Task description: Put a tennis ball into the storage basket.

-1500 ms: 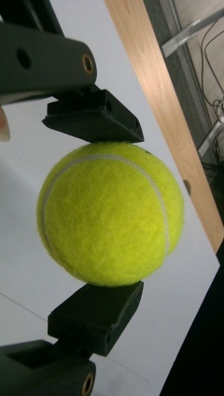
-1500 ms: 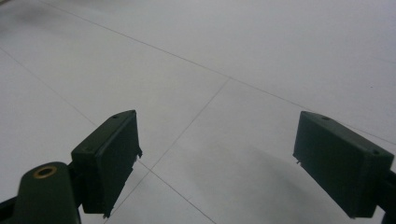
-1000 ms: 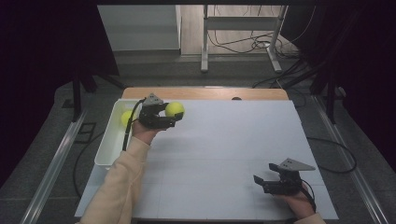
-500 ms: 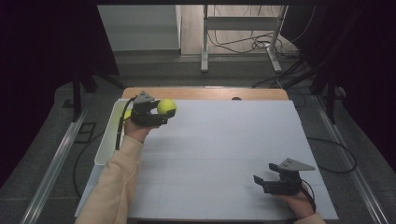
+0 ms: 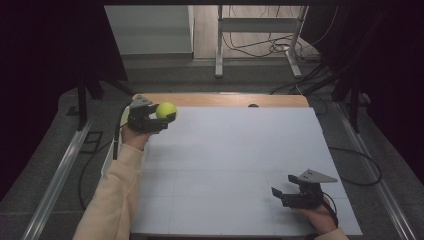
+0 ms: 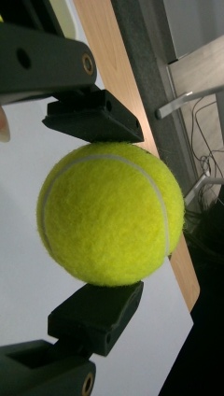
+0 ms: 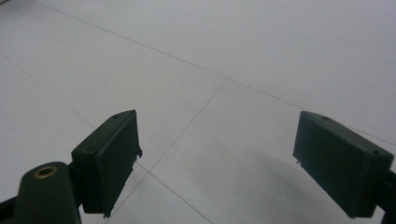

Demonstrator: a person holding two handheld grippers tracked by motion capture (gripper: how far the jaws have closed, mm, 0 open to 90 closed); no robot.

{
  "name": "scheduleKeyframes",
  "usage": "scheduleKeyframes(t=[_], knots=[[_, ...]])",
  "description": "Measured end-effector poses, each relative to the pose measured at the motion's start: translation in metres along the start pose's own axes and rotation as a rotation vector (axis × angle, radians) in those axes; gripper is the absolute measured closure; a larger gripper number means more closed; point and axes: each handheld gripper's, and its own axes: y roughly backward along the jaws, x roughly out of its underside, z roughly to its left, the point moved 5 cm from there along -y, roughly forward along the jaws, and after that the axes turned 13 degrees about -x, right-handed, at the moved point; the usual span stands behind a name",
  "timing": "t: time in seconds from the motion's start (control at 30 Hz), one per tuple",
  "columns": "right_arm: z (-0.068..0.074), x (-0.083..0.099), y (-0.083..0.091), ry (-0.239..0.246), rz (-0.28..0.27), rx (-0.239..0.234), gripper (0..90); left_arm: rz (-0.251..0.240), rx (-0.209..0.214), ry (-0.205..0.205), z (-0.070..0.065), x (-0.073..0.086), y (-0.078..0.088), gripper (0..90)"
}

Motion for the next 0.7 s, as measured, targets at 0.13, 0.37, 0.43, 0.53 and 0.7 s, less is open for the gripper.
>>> scheduleKeyframes(t=[0.13, 0.37, 0.43, 0.53, 0.7], knots=[[0.000, 0.000, 0.000, -0.002, -0.002, -0.001, 15.0, -0.001, -0.015, 0.010, 0.008, 0.000, 0.004, 26.1], [0.000, 0.000, 0.000, -0.002, -0.001, -0.003, 15.0, -0.001, -0.033, 0.019, 0.017, 0.003, 0.010, 26.1], [0.000, 0.000, 0.000, -0.001, 0.000, -0.004, 15.0, -0.004, -0.039, 0.028, 0.021, 0.004, 0.013, 26.1], [0.000, 0.000, 0.000, -0.001, 0.000, -0.004, 15.0, -0.006, -0.044, 0.036, 0.025, 0.005, 0.015, 26.1], [0.000, 0.000, 0.000, -0.002, 0.000, -0.003, 15.0, -0.003, -0.058, 0.046, 0.031, 0.008, 0.019, 26.1]])
